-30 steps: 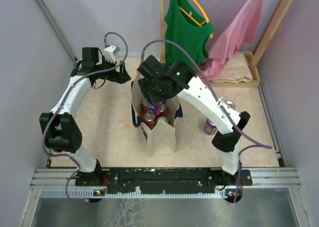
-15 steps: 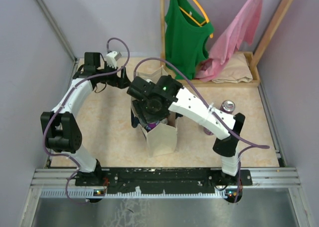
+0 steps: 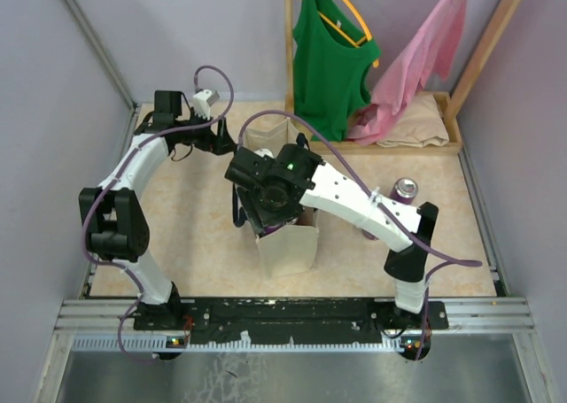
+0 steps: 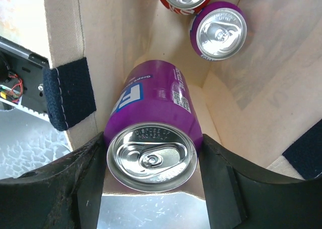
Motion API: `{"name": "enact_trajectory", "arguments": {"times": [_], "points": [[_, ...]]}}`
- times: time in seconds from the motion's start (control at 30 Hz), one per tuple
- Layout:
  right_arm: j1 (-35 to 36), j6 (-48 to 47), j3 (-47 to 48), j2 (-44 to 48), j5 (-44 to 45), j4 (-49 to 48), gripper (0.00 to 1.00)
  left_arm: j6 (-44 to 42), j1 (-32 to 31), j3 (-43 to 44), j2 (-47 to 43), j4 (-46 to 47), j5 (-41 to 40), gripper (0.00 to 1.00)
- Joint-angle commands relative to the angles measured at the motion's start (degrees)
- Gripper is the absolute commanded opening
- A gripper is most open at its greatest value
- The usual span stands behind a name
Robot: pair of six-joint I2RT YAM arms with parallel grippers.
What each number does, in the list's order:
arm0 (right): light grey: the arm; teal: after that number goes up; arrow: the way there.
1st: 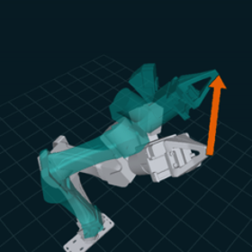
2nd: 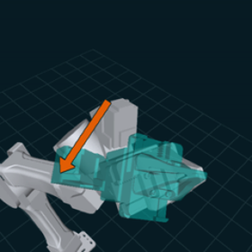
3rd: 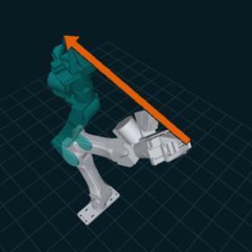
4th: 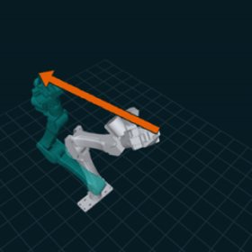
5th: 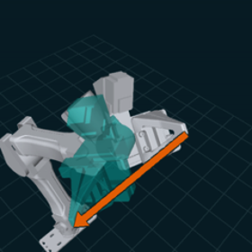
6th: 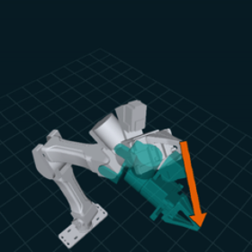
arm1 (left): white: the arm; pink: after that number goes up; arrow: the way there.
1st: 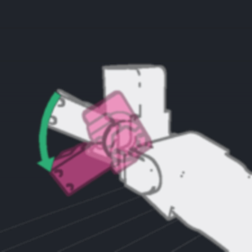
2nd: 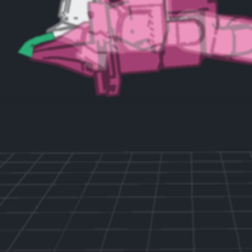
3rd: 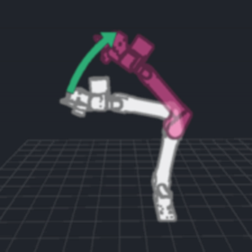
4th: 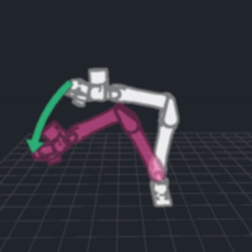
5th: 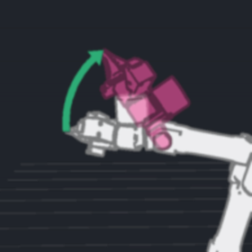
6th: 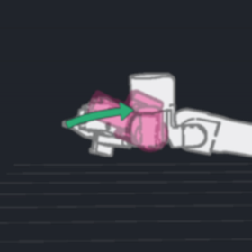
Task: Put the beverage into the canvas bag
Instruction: Place the drink in the canvas bag.
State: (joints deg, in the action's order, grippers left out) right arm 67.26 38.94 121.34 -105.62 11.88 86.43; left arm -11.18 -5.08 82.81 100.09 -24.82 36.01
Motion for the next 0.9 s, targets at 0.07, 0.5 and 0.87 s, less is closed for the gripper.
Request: {"name": "enact_trajectory", "arguments": {"times": [0.07, 0.5, 0.87], "points": [[-4.52, -6.61, 3.19, -0.73, 0.1, -5.3, 0.0, -0.38, 0.34, 2.85, 0.75, 1.0, 1.25, 0.91], [-7.49, -12.31, 5.38, -4.84, -4.98, -8.81, 0.0, 1.35, 0.4, 3.18, 1.96, 2.32, 0.74, 0.91], [-5.39, -10.93, 0.24, -2.38, -7.28, -10.21, 0.0, 0.8, 0.41, 2.43, 1.9, 1.84, 0.89, 0.9]]}}
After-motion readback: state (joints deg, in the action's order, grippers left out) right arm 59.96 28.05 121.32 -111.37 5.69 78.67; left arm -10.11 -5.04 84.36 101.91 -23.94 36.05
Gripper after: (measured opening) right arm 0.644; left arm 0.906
